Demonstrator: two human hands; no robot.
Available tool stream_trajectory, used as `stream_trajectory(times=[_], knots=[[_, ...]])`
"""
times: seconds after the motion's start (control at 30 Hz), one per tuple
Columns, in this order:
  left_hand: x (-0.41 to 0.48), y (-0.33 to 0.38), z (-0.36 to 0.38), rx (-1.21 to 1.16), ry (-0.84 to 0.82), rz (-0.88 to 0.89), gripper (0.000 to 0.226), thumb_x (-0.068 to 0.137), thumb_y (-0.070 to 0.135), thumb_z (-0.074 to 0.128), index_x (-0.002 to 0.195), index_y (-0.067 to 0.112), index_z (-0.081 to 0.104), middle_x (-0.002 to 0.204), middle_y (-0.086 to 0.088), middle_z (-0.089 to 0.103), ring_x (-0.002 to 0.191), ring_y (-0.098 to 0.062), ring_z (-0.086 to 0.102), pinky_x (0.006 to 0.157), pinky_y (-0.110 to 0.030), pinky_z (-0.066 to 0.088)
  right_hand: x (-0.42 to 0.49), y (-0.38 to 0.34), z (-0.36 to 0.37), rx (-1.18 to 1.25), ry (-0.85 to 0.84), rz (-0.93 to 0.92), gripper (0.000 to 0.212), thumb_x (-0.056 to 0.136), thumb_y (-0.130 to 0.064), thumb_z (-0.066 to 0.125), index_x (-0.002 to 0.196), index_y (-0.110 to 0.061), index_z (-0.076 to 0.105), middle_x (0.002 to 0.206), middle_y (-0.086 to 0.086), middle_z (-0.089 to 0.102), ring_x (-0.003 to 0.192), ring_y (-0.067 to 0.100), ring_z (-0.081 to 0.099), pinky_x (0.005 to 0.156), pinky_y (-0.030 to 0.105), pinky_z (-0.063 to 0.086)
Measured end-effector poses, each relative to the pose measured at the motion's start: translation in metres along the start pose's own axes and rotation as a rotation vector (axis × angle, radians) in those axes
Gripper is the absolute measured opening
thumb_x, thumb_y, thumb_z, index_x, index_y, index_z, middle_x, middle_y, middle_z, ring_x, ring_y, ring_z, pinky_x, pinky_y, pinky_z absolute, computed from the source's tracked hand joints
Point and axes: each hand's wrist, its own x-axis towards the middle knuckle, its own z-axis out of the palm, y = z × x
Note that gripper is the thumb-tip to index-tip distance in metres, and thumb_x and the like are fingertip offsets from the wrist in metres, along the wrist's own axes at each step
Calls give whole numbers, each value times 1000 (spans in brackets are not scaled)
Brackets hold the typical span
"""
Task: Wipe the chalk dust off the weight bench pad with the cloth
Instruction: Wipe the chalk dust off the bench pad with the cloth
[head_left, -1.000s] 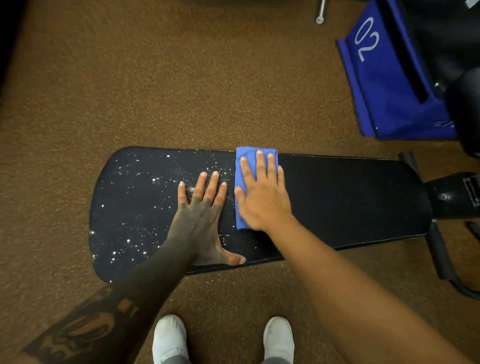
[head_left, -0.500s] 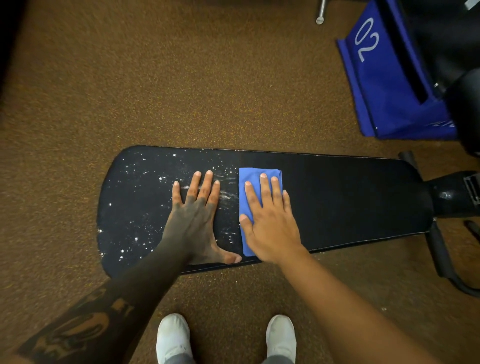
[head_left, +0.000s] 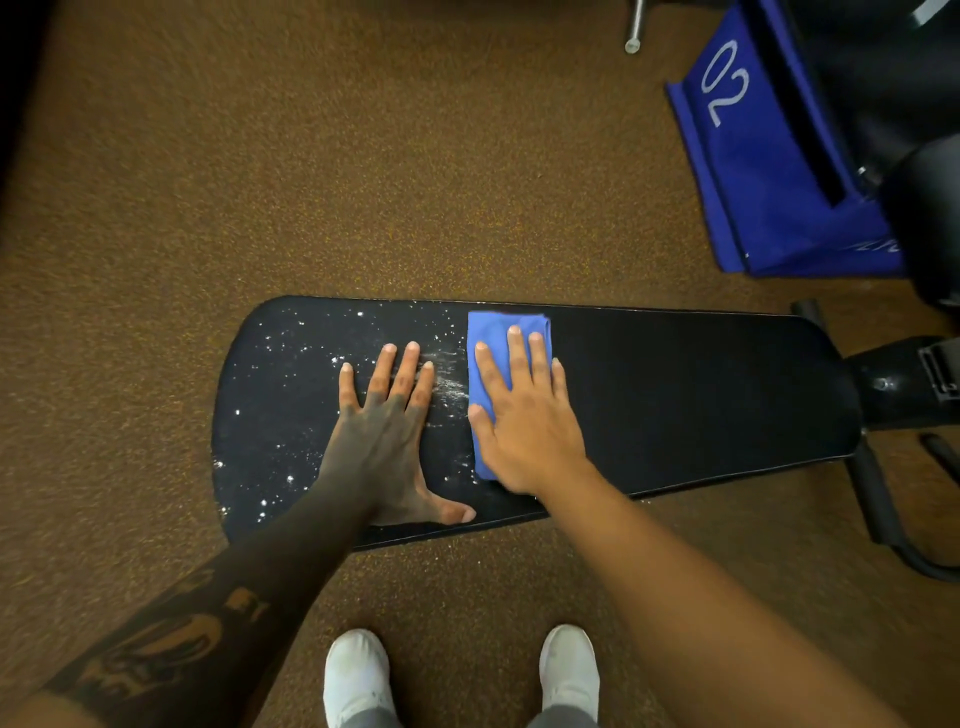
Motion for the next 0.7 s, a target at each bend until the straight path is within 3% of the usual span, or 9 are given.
stream_trajectory(times=[0.13,0.47,0.7], knots=[[0,-2,0,-1,-3,14,165,36,112,27,155,7,-16,163,-13,-29,150,-31,-30,119,-65,-12,-27,-5,7,-6,-34,0,67,101,-50,26,157,-29,-4,165,9,-14,150,30,-21,122,51,-2],[0,-4,0,-17,-18,18,165,35,111,29,155,8,-19,163,-13,-30,150,-32,-30,119,-66,-7,56,-20,-10,1,-41,87,66,102,-48,26,158,-30,-4,166,10,-13,150,32,-19,122,51,-3],[-7,-12,0,-22,-12,44,164,37,111,31,157,7,-9,165,-13,-23,152,-31,-24,120,-66,-9,-17,-25,4,-3,-14,10,65,101,-47,24,158,-28,-1,166,9,-12,151,31,-17,122,51,1]])
